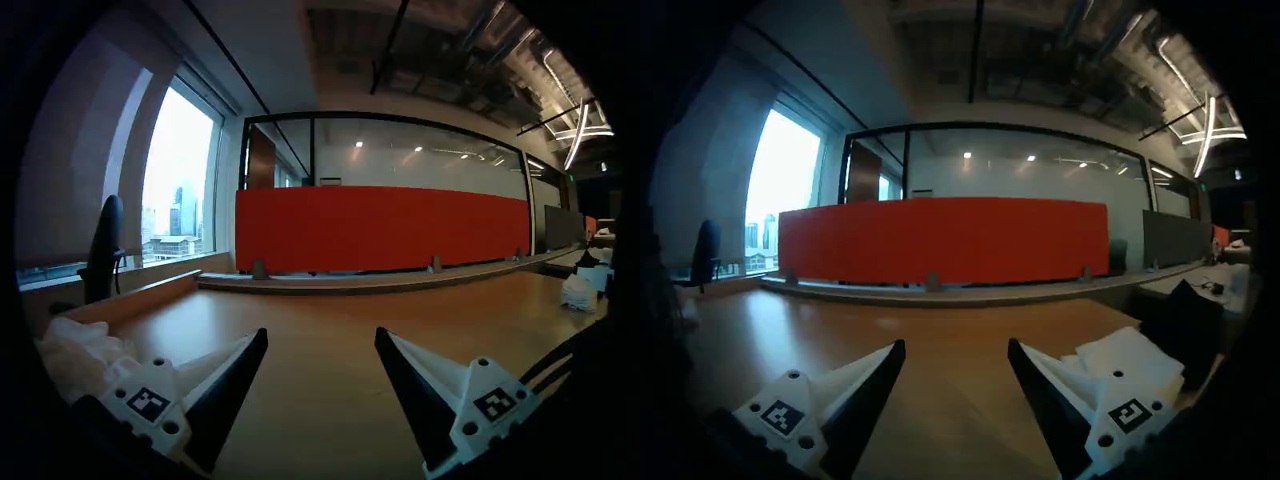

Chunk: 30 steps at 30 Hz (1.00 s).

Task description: Fold towel

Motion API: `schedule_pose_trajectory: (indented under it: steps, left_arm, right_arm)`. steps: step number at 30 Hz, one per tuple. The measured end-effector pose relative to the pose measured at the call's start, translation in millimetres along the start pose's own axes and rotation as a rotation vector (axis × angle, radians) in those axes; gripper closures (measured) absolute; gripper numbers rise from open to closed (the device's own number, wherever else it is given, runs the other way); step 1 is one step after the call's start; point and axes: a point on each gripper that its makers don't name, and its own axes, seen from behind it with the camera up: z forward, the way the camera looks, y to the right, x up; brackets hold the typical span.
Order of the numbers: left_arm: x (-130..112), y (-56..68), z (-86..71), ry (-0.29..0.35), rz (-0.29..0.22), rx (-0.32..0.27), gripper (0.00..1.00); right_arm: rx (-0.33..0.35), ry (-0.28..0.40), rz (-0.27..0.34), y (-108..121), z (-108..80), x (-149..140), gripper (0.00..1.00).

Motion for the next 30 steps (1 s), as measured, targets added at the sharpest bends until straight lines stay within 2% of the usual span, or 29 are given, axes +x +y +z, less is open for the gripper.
schedule_pose_trajectory:
  steps: [30]
  left_arm:
    - [0.4,-0.3,0.3,0.000,0.000,0.000,0.00]
  right_arm:
    - [-0.003,-0.002,-0.006,-5.6,-2.0,1.9,0.01]
